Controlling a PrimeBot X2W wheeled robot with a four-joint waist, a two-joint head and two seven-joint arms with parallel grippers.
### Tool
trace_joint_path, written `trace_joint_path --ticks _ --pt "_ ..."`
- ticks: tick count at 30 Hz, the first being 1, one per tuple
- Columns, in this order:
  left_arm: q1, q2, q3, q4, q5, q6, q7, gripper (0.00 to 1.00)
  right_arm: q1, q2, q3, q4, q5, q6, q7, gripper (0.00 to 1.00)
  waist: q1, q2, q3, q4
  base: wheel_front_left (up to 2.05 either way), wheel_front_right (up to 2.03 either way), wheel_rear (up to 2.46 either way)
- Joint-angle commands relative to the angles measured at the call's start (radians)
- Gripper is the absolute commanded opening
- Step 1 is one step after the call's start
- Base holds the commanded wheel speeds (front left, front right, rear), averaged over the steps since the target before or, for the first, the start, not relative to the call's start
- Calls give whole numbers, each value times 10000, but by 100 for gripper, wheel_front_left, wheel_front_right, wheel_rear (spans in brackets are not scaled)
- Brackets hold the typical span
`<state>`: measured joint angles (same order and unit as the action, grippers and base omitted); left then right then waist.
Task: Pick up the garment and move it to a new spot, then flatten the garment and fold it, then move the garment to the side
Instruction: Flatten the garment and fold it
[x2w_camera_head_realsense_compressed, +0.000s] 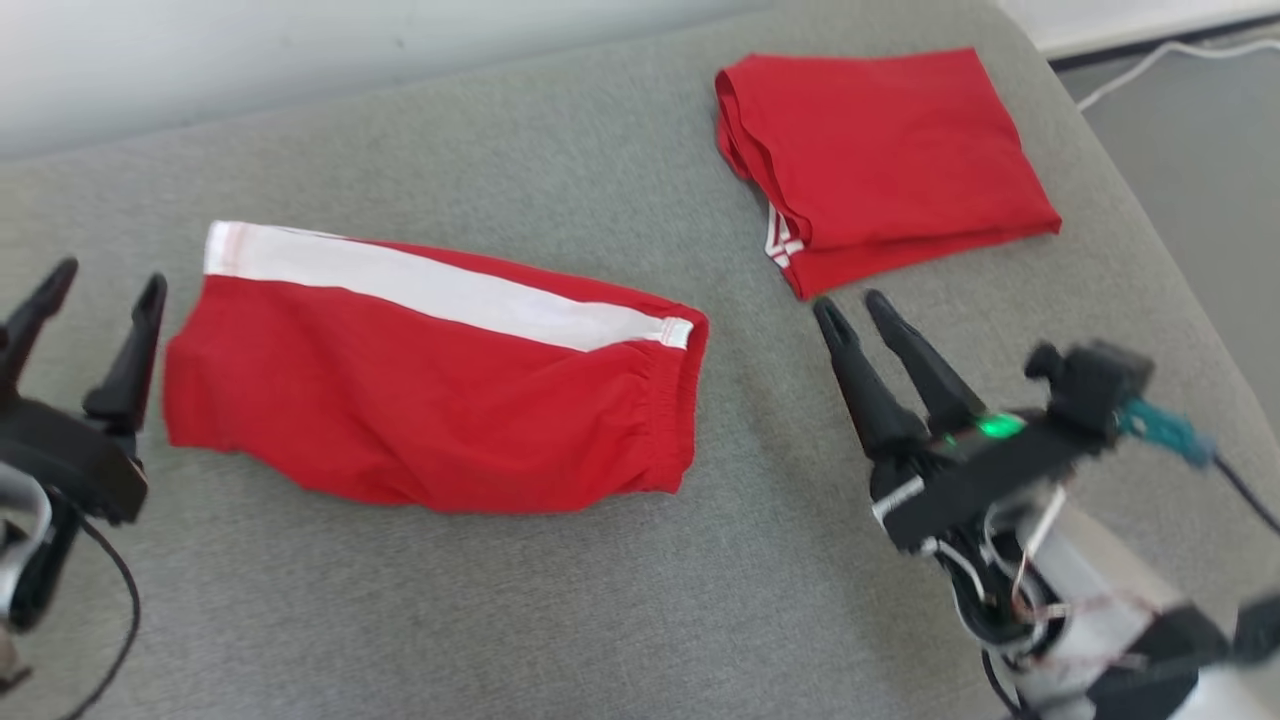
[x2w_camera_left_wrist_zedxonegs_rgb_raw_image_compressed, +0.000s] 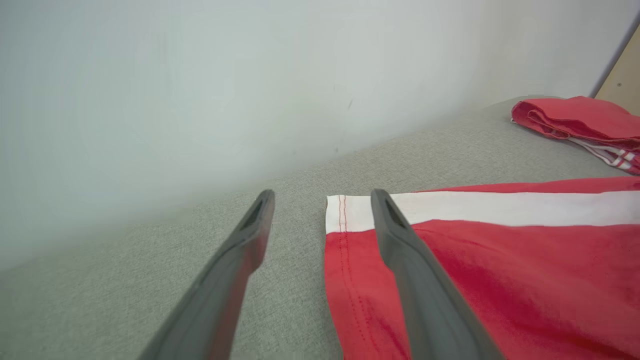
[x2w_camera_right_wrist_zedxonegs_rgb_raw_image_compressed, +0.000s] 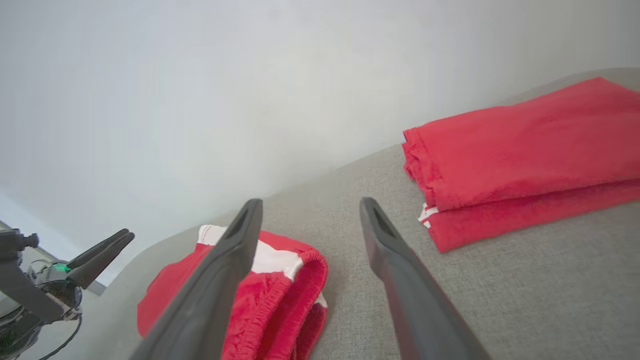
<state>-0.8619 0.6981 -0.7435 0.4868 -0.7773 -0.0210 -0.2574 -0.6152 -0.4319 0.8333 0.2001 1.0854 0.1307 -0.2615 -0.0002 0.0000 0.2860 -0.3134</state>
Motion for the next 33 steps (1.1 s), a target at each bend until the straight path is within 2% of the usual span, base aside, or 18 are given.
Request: trace_joint_path --ticks 1,4,6,7,11,16,22,33 --pt "377 -5 140 -158 -65 142 -80 100 463 185 -465 -180 -637 -1 -41 100 2 0 -348 280 0 0 0" --pt "844 15 621 -648 57 453 -78 100 1419 620 -1660 -604 -2440 -1 -29 100 2 0 -442 367 0 0 0" --pt "1186 -6 938 -957 183 569 -81 100 2213 1108 -2384 -941 -3284 -1 -25 100 2 0 -493 428 0 0 0" --pt "1506 50 1103 -1143 286 542 -83 100 2828 1447 -3022 -1290 -4109 -1 -27 100 2 0 -543 459 0 0 0" --pt "1847 228 1287 -1347 319 420 -84 100 3849 2069 -3490 -1685 -5117 -1 -27 100 2 0 -599 455 0 0 0" --pt "2055 457 1243 -1425 -20 6 208 100 4188 2453 -3596 -1832 -5653 -1 -28 100 2 0 -514 290 0 0 0" --pt "1984 454 1038 -1405 -511 -530 901 100 3978 2641 -3452 -1826 -5809 -1 -28 100 2 0 -276 31 0 0 0" --pt "1822 381 914 -401 -1007 -749 1576 100 3651 2974 -3138 -1647 -5808 -1 -29 100 2 0 265 -613 0 0 0"
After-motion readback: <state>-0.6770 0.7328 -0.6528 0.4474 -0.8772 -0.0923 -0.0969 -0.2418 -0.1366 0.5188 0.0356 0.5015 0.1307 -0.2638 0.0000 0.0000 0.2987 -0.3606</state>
